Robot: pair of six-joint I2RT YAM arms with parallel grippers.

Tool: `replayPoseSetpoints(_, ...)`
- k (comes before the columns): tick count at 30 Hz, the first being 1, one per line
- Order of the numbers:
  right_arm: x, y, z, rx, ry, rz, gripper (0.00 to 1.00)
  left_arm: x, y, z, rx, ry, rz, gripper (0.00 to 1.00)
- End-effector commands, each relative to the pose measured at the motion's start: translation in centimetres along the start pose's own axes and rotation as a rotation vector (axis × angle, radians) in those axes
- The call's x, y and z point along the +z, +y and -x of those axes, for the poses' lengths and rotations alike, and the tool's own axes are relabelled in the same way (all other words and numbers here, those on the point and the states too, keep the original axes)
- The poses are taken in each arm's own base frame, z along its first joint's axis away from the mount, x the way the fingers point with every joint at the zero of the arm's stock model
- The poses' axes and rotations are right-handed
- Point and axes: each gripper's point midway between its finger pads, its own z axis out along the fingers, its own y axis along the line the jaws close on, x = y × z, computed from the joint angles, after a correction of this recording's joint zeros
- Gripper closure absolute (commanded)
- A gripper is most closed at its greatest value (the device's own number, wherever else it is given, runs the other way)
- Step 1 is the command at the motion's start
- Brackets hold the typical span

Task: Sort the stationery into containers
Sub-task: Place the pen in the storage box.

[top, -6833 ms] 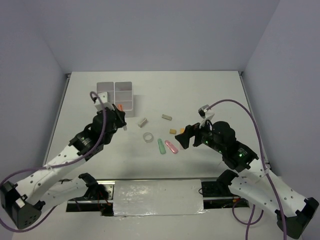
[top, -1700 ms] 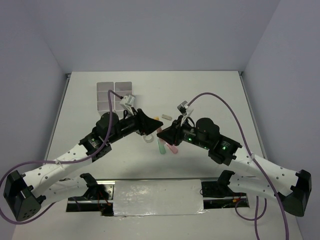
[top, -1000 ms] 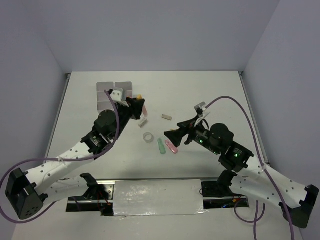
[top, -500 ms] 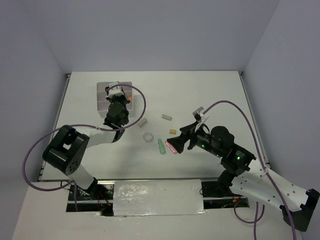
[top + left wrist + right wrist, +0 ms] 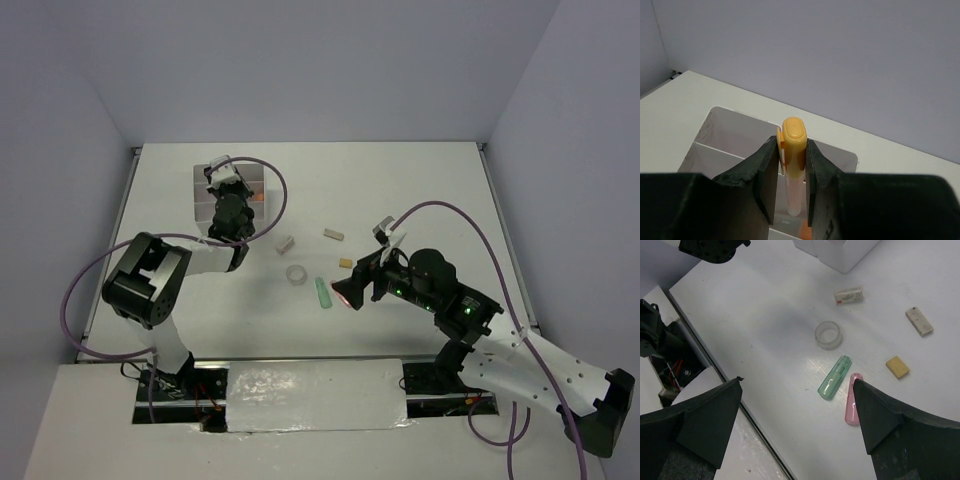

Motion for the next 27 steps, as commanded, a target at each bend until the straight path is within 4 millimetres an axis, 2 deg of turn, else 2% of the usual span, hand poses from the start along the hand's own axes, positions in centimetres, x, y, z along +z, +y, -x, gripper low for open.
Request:
replayPoseSetpoints(1,0.0,0.2,1.8,-0.028,-0.039,0.002,0.0,0.3,-0.2,1.3,-0.099,-0.054,-0.009,0.89)
replayPoseSetpoints(5,0.3,0.5,1.8,-0.028,-0.03,0.02,0.0,0.6,0.3,0.0,-0.097,-0.029,-0.013,0.67)
replayPoseSetpoints(9,0.2,0.4,1.8,-0.029,-0.036,0.016,0.0,0.8,0.6,-0.4,-0.113,-0.019,-0.016,0.44)
replayPoseSetpoints(13,0.0,0.3,1.8,-0.025,-0.042,0.006,0.0,0.5,0.9,-0.8,-0.116,-0.015,-0.022,0.32)
replayPoseSetpoints(15,-0.1,0.3,1.9,-0.024,-0.046,0.006,0.0,0.3,1.0,-0.2,-0.138,-0.023,-0.022,0.29)
replayPoseSetpoints(16,-0.1,0.2,2.0,-0.024,-0.05,0.004,0.0,-0.1,1.3,-0.3,-0.138,-0.017,-0.022,0.25)
replayPoseSetpoints(17,-0.1,0.1,2.0,-0.023,-0.05,-0.002,0.0,-0.3,1.3,1.0,-0.159,-0.038,-0.023,0.22)
replayPoseSetpoints(18,-0.1,-0.2,2.1,-0.014,-0.054,-0.02,0.0,-0.6,1.6,1.2,-0.168,-0.029,-0.009,0.16)
replayPoseSetpoints(19,0.0,-0.4,1.9,-0.012,-0.049,-0.031,0.0,-0.8,1.8,3.0,-0.198,-0.041,0.001,0.13)
replayPoseSetpoints(20,0.1,-0.6,1.7,-0.007,-0.045,-0.043,0.0,-0.9,1.9,3.8,-0.214,-0.029,0.014,0.1)
replayPoseSetpoints(21,0.6,-0.9,1.3,0.003,-0.025,-0.057,0.0,-1.4,2.4,2.2,-0.179,0.072,0.043,0.06)
replayPoseSetpoints(22,0.8,-1.2,1.1,0.01,-0.011,-0.069,0.0,-1.2,1.8,3.6,-0.2,0.091,0.049,0.01)
replayPoseSetpoints(23,1.1,-1.3,1.0,0.019,0.0,-0.075,0.0,-1.6,1.7,5.7,-0.228,0.099,0.047,0.01)
replayPoseSetpoints(24,1.7,-1.6,0.3,0.03,0.03,-0.085,0.0,-2.7,2.3,4.2,-0.191,0.205,0.075,0.01)
replayPoseSetpoints(25,2.0,-1.8,0.1,0.037,0.041,-0.095,0.0,-3.1,1.9,6.6,-0.228,0.208,0.056,0.01)
replayPoseSetpoints(26,2.2,-2.0,-0.1,0.043,0.048,-0.102,0.0,-3.7,1.8,6.9,-0.233,0.236,0.045,0.01)
replayPoseSetpoints(27,2.7,-2.1,-0.5,0.052,0.065,-0.108,0.0,-4.9,2.3,6.0,-0.201,0.313,0.043,0.01)
